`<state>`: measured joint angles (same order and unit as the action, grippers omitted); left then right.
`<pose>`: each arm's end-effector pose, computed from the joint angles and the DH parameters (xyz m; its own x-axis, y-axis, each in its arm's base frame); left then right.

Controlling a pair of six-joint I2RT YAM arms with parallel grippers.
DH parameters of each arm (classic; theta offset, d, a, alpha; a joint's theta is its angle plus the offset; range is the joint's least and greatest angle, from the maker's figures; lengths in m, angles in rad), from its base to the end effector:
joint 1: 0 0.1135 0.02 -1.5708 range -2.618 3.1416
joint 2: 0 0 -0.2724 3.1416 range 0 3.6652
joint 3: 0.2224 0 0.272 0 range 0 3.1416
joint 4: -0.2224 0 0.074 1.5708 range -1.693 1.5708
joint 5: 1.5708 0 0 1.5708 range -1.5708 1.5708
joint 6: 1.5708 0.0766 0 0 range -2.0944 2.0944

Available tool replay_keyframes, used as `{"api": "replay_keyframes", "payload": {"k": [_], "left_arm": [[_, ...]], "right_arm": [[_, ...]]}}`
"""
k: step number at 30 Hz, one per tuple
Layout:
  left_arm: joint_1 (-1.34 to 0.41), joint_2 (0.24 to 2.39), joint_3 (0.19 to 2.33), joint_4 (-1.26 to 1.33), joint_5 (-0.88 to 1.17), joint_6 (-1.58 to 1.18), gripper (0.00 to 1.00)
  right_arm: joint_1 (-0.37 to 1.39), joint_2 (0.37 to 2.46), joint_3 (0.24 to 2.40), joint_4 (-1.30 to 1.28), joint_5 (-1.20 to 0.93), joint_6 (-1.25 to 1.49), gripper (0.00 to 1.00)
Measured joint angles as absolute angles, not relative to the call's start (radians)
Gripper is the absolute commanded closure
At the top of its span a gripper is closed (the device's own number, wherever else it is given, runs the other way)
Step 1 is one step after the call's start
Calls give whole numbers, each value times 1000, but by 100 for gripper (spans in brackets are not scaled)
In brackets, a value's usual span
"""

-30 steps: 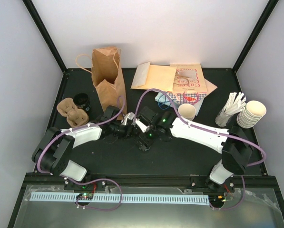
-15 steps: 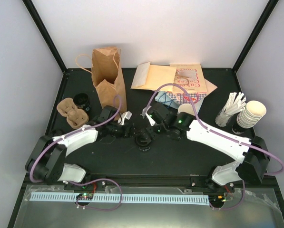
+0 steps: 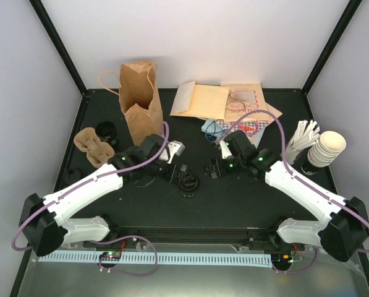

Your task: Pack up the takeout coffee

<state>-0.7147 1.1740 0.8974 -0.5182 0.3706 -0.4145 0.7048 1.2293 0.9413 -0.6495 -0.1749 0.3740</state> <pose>0.1995 -0.2098 0.2462 -0.8166 0.2116 -0.5370 0.5175 0.6806 -0.5187 0.2112 0.1971 0.2319 -0.8333 -0.2365 -0.4997 -0.4426 0.8270 0.3468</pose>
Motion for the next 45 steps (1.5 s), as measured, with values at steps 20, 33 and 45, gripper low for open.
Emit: {"api": "replay_keyframes", "payload": {"k": [20,33,45], "left_arm": [[-971,1505,1159,-822,-13,-347,6],[-971,1529,1173,-841,-6,-326,19],[-971,1539,1180,-842,9,-323,24]], "right_arm": [[598,1109,837,-611,-201,451,19],[598,1135,837,-588,-242,452,18],[598,1248,806,-558,-383,447,24]]}}
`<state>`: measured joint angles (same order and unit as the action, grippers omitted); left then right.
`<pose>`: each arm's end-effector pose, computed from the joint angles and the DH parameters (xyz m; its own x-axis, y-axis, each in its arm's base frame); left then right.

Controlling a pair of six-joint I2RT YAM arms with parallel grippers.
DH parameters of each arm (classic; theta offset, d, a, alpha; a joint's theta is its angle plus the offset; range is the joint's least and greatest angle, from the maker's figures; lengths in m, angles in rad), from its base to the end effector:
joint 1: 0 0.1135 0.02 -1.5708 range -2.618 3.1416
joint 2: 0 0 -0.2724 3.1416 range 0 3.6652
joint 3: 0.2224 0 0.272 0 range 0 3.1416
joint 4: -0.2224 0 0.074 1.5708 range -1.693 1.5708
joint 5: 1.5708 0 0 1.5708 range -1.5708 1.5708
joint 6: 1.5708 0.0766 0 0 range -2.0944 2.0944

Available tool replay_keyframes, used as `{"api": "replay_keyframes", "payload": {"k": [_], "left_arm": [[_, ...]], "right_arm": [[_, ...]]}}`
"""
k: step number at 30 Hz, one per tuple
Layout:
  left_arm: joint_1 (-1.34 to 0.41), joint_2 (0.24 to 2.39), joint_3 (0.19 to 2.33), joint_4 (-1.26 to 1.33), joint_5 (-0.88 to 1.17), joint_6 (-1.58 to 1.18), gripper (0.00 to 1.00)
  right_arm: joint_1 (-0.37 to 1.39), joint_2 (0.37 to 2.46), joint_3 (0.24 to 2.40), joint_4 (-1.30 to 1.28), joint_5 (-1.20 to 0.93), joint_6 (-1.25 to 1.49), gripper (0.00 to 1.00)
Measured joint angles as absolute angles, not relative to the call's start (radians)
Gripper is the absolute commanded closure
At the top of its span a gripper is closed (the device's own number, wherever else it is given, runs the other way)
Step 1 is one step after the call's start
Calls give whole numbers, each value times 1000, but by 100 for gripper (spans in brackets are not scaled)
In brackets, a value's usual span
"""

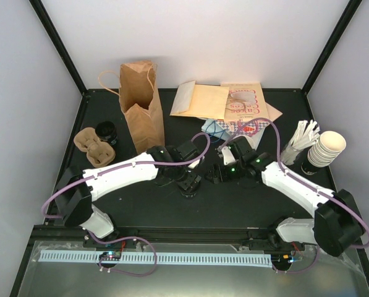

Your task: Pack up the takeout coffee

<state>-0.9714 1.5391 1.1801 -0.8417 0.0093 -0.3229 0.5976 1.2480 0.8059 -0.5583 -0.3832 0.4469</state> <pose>0.1886 -0.2773 0.2083 -0.7614 0.5519 -0.3403 0.6179 0.7766 -0.1230 0.2132 0.1797 0.1905 -0.9251 -0.1448 -0.3509 -0.3204 0.7937 0.5172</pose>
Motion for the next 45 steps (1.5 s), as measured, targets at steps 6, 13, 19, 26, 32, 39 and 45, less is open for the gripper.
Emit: {"api": "replay_keyframes", "payload": {"k": [6,13,19,26,32,39,45], "left_arm": [[-976,1547,1187,-841,14,-323,23],[-977,1551,1190,-841,23,-323,23],[-977,1552,1191,-841,27,-323,23],[-976,1554,1191,-841,28,-325,23],[-977,1554,1192,-835,37,-338,9],[-976,1550,1218,-834,55,-369,1],[-957,1485,1267,-853,52,-377,1]], "right_arm": [[598,1303,733,-506,-498,455,31],[598,1330,727,-451,-561,460,31],[598,1336,727,-417,-581,471,32],[598,1388,729,-380,-582,477,35],[601,1370,730,-383,-550,471,32],[601,1366,810,-482,-503,415,25],[611,1313,918,-587,-460,338,20]]}}
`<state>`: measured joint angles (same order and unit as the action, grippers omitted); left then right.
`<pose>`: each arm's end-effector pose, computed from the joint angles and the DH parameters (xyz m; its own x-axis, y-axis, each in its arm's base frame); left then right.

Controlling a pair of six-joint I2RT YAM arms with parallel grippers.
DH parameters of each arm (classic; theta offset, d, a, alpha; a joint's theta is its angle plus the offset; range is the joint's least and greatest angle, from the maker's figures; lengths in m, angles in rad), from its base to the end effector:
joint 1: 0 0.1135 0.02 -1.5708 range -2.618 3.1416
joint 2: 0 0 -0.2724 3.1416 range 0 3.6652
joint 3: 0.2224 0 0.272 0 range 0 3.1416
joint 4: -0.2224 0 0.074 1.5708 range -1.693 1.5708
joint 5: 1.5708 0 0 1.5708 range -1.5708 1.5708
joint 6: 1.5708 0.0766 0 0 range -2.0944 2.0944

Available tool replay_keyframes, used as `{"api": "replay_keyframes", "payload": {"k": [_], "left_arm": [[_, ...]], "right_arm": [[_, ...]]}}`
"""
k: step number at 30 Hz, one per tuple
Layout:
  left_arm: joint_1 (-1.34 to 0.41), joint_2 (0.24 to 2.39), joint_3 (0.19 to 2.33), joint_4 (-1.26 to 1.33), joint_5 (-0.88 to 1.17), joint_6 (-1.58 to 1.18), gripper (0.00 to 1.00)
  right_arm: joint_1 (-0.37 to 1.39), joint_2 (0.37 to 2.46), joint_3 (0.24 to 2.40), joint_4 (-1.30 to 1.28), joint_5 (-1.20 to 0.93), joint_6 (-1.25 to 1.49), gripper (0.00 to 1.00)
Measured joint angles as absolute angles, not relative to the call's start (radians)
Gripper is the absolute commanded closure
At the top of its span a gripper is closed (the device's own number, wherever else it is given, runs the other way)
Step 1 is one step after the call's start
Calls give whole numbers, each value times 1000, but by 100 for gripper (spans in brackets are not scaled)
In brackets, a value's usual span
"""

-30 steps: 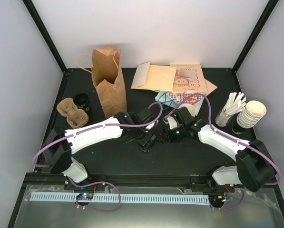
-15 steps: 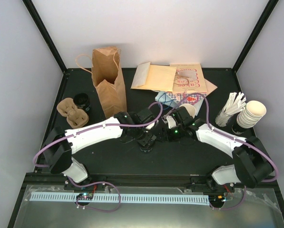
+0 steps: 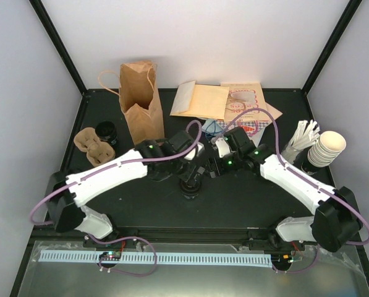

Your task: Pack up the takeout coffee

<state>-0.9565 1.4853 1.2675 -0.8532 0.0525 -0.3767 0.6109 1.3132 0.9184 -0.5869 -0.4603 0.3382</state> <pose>0.1932 -0.2809 0.2541 -0.7759 0.4628 -0.4287 0.5862 0.7799 -0.2191 0.2244 0.1987 0.2117 -0.8801 -0.2534 -0.4016 -0.4495 0.7170 0.5328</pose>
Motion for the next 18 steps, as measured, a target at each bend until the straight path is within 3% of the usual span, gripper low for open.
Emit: {"api": "replay_keyframes", "payload": {"k": [6,12,18], "left_arm": [[-868,1314,1304,-910,11,-369,1],[-568,1110,1330,-952,-27,-313,1],[-317,1041,1371,-986,-49,-264,1]], "right_arm": [[744,1309,1041,-726,-304,300,10],[920,1374,1139,-826,-145,318,5],[1025,1516,1211,-889,-20,355,7]]}}
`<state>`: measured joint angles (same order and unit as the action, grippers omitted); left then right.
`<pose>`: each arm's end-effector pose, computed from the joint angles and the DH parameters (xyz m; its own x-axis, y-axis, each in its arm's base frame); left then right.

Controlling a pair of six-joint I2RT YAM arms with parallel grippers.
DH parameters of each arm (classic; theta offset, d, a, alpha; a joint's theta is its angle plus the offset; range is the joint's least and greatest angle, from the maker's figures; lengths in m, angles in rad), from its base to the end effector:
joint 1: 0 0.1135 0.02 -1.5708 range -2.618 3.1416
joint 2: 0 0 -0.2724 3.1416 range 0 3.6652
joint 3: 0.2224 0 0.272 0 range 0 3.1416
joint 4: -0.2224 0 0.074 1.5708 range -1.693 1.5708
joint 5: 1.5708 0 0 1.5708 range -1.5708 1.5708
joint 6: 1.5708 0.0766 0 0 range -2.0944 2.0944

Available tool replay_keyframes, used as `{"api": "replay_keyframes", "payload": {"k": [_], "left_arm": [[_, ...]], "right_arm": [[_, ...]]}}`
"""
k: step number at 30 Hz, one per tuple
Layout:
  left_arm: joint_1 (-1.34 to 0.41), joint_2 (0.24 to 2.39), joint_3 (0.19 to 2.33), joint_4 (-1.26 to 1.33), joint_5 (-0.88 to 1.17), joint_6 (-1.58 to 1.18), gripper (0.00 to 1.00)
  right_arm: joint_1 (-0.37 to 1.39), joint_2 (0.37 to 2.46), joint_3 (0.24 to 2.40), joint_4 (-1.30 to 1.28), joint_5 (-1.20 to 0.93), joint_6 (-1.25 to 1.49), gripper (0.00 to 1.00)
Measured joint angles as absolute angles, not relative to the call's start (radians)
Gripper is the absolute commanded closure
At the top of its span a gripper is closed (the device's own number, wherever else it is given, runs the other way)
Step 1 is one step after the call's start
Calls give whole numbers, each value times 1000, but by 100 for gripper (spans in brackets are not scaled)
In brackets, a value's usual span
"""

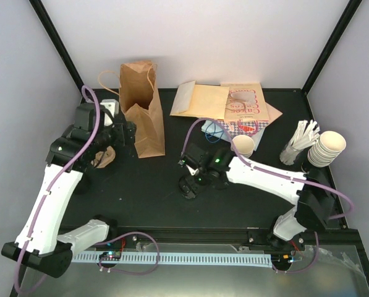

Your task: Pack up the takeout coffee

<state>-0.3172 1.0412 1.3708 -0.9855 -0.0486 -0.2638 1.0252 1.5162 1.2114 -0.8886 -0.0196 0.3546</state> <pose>0.2228 -0.0692 0.3994 -0.6311 -0.0669 -0.7728 0.1144 0.9774 -0.1780 0.1708 0.2843 0.2231 -0.7505 -0.5672 -0.3393 -0.6375 0.7567 0.1450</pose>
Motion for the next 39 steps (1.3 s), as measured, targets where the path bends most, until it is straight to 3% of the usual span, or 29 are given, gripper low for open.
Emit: {"api": "replay_keyframes", "payload": {"k": [10,39], "left_arm": [[-157,1020,1340,-1002,-19,-240,1],[-36,993,1268,-957,48,-260,1]], "right_arm": [[1058,1637,1285,-932,47,394,11],[1068,1671,1343,-959,101,395,32]]}}
